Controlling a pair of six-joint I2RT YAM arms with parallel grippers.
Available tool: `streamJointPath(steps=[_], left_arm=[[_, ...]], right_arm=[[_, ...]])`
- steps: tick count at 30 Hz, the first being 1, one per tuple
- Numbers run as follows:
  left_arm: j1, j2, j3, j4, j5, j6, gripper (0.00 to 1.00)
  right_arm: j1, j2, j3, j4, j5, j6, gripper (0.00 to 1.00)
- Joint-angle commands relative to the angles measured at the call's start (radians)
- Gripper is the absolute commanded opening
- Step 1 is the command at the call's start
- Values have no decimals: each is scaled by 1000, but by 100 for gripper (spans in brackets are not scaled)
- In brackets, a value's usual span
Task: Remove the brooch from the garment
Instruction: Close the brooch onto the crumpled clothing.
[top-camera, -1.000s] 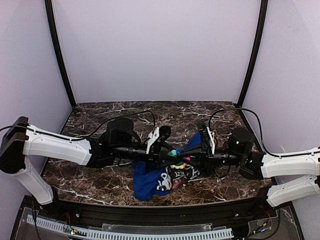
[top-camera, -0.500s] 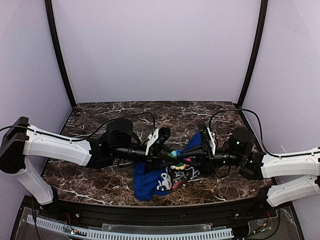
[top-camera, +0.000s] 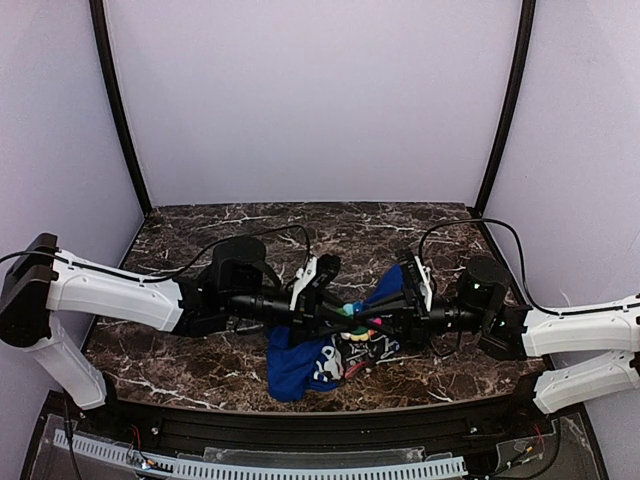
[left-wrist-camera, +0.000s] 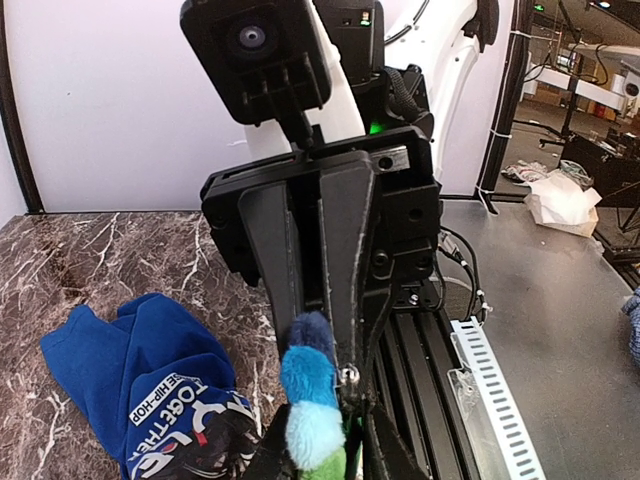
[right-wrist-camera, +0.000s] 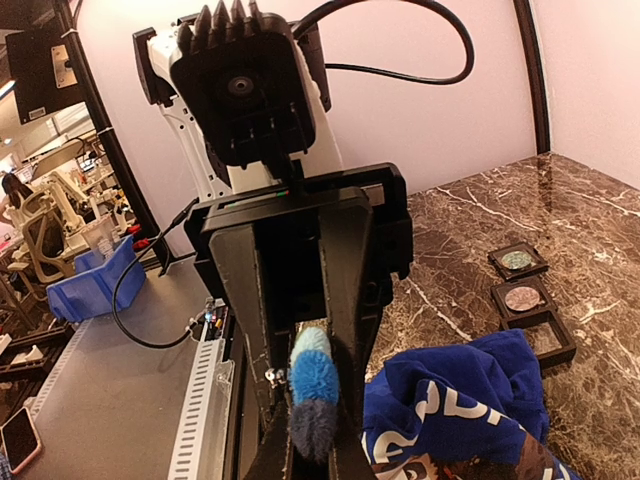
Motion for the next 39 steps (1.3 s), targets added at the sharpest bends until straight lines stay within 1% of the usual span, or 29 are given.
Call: streamJointPath(steps=[1, 10, 19, 32, 39], left_arm=[[-2, -19, 1, -1, 48, 18, 11], [-2, -3, 28, -61, 81, 29, 5], [-2, 9, 51, -121, 83, 44, 5], [-2, 23, 68, -166, 89, 54, 6], [-2, 27, 74, -180, 100, 58, 11]], right_arm=[[-5, -11, -12, 13, -42, 11, 0], [-5, 13, 5, -21, -62, -15, 0], [-5, 69, 34, -41, -75, -25, 0], [4, 120, 63, -67, -82, -35, 0], [9, 122, 64, -75, -84, -41, 0]])
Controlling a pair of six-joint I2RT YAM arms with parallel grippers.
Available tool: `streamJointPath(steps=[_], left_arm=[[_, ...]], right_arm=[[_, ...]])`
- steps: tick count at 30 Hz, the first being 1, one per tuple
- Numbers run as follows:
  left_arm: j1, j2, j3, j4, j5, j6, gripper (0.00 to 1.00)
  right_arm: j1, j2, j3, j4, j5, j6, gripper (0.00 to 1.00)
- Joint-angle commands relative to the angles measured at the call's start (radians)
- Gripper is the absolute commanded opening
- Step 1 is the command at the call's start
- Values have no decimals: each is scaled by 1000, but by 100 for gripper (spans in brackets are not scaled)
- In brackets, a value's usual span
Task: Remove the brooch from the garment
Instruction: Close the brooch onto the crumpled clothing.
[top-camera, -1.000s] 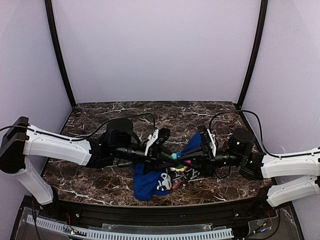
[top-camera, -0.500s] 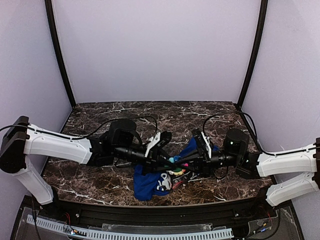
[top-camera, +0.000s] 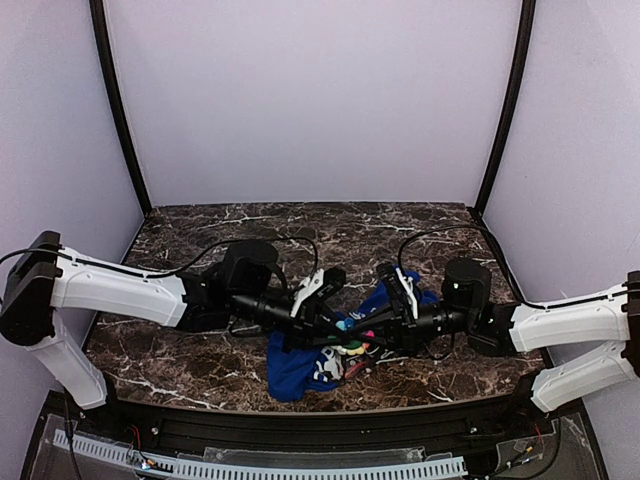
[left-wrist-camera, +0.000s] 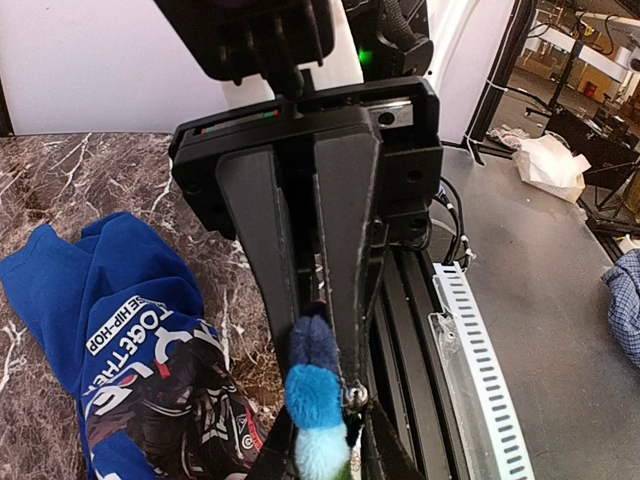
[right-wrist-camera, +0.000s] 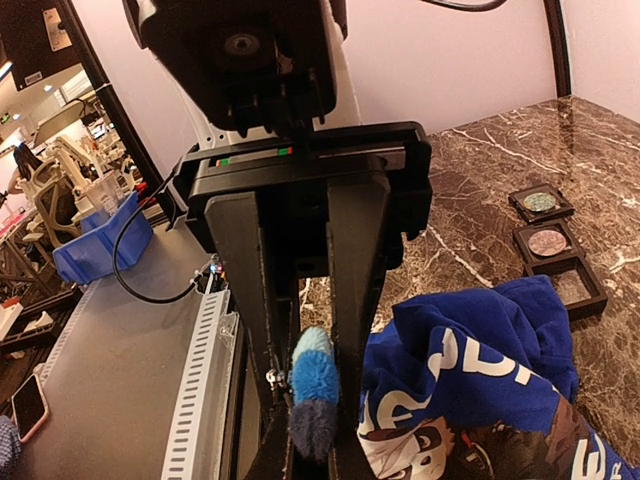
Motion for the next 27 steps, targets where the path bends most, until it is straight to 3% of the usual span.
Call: streamJointPath(steps=[1, 14, 19, 27], left_arm=[[-17, 5, 37, 32, 47, 51, 13], [-17, -15, 29, 42, 59, 60, 26], [-16, -43, -9, 86, 3, 60, 38], [-13, -101, -84, 158, -75, 55, 67]], right_arm=[[12, 13, 34, 2, -11, 10, 0], [16, -5, 23, 8, 16, 16, 0], [16, -35, 6, 35, 50, 36, 0], [11, -70, -41, 121, 139, 89, 0]])
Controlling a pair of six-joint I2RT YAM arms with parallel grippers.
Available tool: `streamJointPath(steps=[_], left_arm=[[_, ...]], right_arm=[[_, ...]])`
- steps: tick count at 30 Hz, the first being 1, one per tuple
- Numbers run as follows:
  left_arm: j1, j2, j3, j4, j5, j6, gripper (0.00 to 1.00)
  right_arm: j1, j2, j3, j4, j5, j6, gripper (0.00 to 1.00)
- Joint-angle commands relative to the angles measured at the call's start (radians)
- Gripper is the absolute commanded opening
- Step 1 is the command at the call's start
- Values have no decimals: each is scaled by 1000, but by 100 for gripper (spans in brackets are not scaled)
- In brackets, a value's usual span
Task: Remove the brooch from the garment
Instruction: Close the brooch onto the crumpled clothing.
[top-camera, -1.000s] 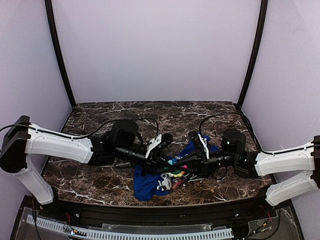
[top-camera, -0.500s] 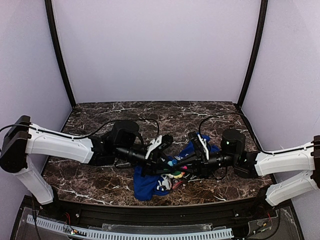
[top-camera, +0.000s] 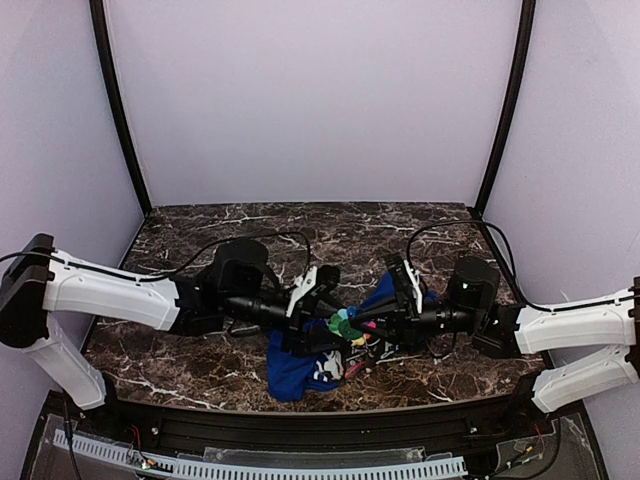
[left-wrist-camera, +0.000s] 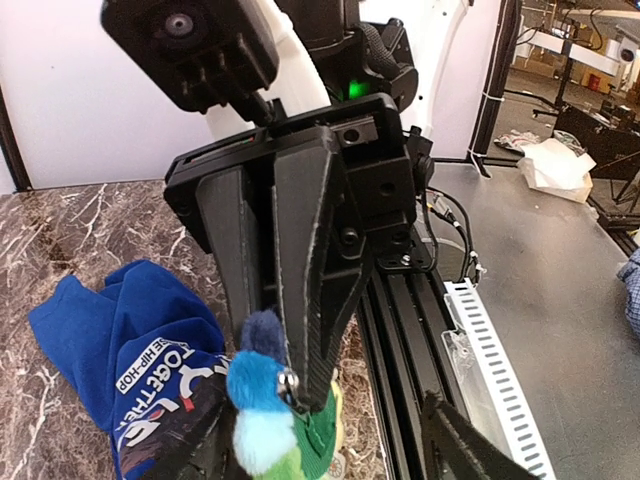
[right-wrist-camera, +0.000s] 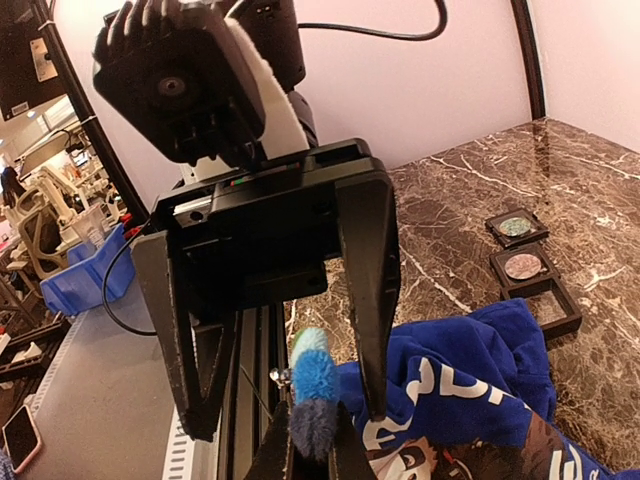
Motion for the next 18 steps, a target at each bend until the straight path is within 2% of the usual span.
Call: streamJointPath(steps=[1, 6, 12, 18], left_arm=[[-5, -73, -66, 86, -69, 5, 72], [-3, -116, -107, 127, -154, -19, 87], [-1, -174, -93, 57, -296, -77, 89], [6, -189, -42, -31, -303, -116, 90]], right_arm=[[0, -28, -40, 105, 65, 52, 0], [1, -27, -76, 214, 131, 110, 0], [2, -29, -85, 311, 139, 150, 0], [1, 2, -2, 274, 140, 182, 0]])
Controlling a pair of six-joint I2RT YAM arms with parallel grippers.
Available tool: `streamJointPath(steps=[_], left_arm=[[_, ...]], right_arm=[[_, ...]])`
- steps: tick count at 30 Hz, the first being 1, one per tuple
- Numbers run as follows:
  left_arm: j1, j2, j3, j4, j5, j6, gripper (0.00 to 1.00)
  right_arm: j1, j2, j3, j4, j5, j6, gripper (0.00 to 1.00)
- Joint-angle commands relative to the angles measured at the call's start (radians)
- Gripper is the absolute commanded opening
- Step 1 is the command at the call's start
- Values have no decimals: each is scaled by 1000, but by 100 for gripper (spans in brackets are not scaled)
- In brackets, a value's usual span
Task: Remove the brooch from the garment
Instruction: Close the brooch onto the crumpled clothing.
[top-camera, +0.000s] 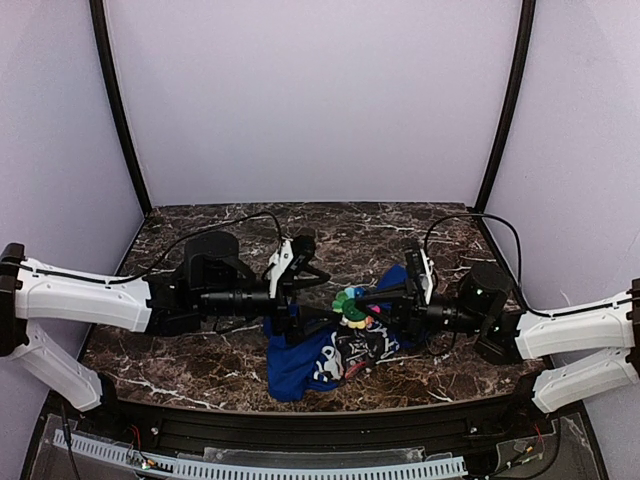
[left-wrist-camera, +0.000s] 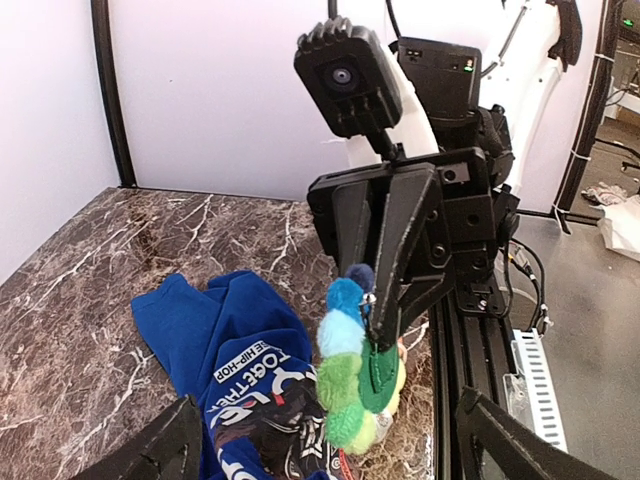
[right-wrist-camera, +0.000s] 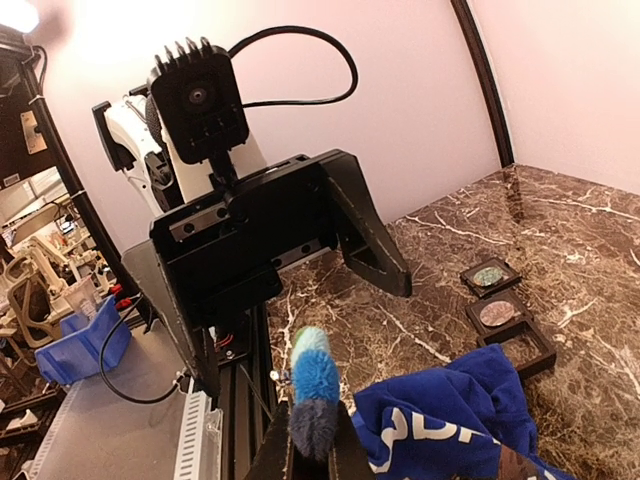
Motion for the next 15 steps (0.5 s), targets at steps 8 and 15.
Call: streamJointPath(steps=[8, 15], left_arm=[[17, -75, 90, -164, 7, -44, 95], [15, -63, 134, -186, 56, -38, 95]], right_arm=[[2, 49, 122, 32, -57, 47, 0], [1, 66, 142, 36, -111, 34, 0]])
